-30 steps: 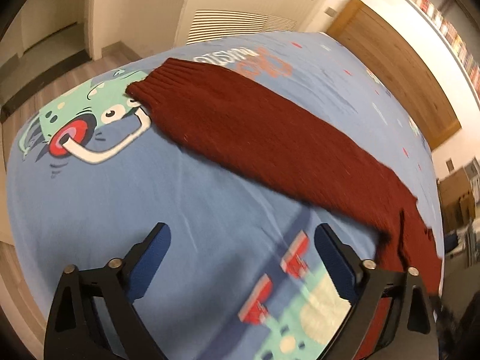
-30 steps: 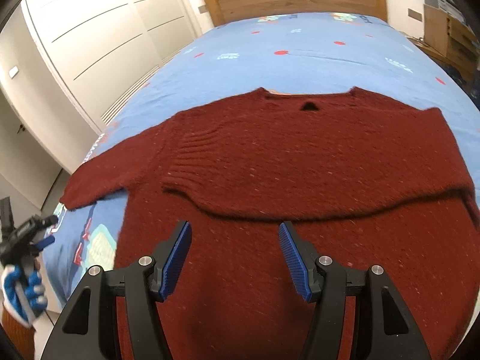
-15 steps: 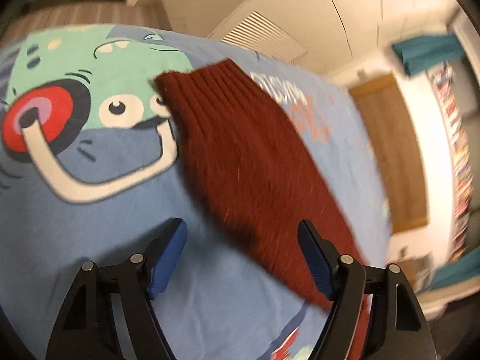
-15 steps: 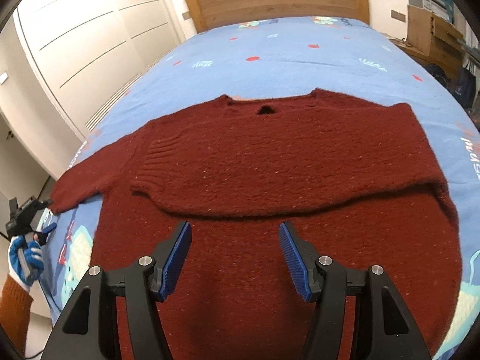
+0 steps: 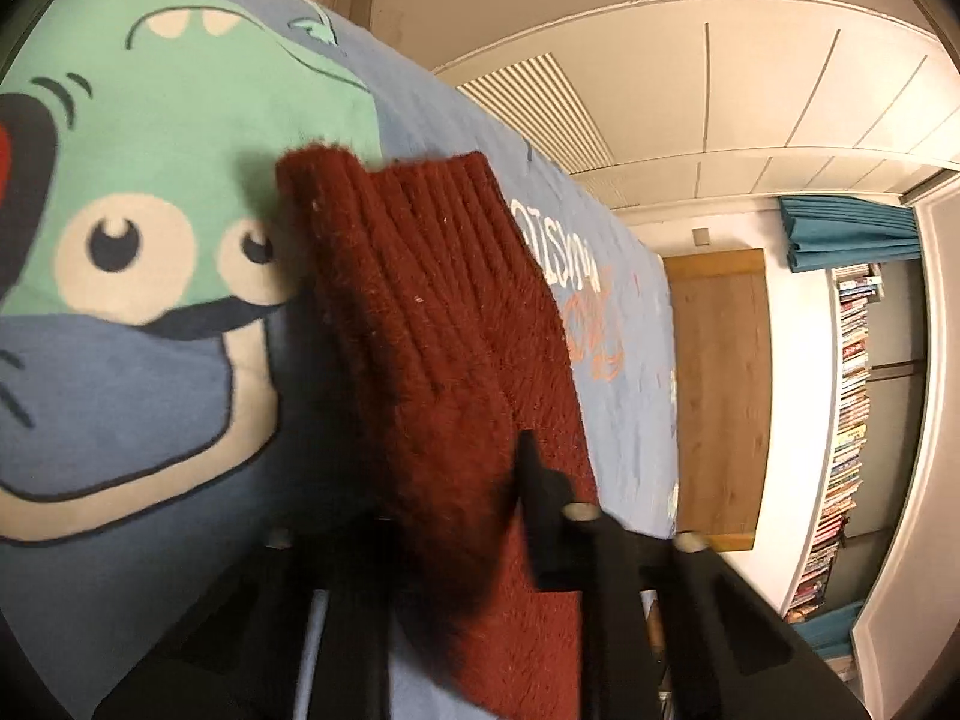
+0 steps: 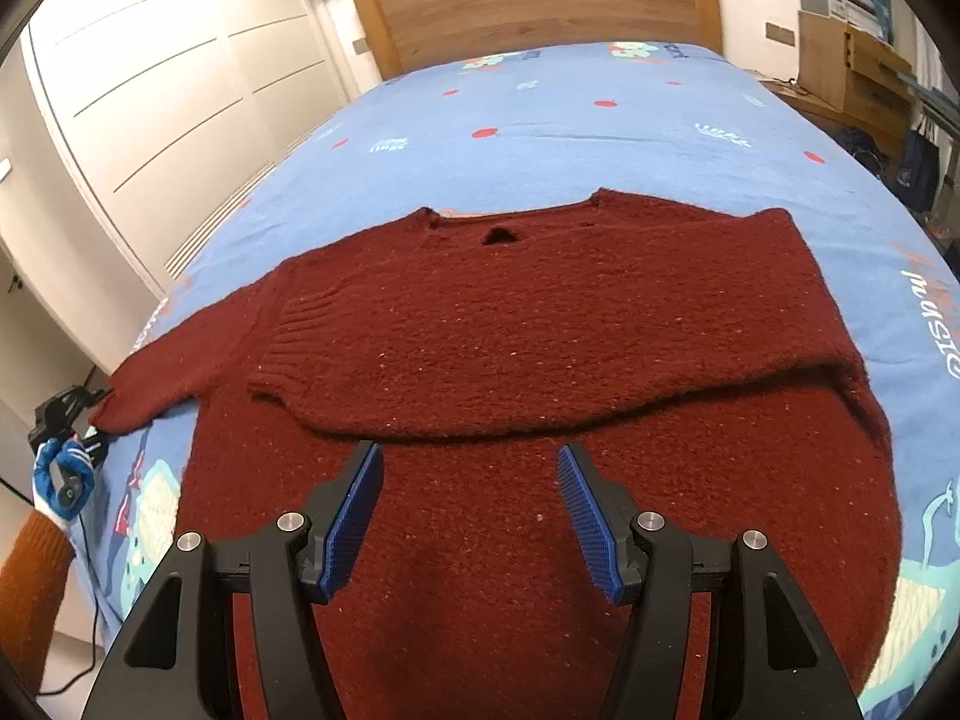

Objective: Fold small clothes
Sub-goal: 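Grasp the cuff of the other sleeve with the left gripper, then lay the held sleeve across the sweater body and open the left gripper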

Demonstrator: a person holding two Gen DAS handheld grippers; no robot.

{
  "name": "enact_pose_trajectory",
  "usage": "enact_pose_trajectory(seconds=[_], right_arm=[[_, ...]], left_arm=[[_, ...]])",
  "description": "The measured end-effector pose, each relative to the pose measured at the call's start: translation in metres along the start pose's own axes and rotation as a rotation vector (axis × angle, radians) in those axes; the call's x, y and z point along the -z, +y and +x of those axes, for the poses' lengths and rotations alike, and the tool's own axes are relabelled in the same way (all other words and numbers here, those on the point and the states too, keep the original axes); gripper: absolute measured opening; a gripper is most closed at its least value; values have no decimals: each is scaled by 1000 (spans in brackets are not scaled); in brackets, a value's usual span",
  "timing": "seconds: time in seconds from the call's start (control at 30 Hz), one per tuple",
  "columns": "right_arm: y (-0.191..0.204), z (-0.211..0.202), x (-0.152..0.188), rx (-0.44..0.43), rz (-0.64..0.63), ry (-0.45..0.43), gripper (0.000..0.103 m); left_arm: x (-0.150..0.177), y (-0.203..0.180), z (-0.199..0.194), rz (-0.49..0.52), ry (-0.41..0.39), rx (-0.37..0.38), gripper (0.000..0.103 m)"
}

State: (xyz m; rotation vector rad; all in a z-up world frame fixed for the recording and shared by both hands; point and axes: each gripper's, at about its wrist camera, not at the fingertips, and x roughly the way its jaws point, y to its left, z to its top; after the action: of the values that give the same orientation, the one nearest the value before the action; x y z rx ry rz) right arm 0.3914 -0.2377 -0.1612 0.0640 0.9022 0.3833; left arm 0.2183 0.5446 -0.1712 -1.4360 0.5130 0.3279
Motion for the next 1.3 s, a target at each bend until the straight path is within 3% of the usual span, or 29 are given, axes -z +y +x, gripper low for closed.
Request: enact_pose_trajectory(seconds=[0.27,0.57,0.97,1.3], right_arm=[[-21,-25,2,8,15,-36,63],[-55,-55,9,10,78,-83,63],[-99,-95,21,11,158,-144,63],[-132,-125,36,7,203,-171,63]], left_arm=[[14,-35,1,62,-12,-46,6],[56,-92,16,96,10,37,5],[148,-217,70,206,172,214,5],[259,-276,123,351,369,260,5]])
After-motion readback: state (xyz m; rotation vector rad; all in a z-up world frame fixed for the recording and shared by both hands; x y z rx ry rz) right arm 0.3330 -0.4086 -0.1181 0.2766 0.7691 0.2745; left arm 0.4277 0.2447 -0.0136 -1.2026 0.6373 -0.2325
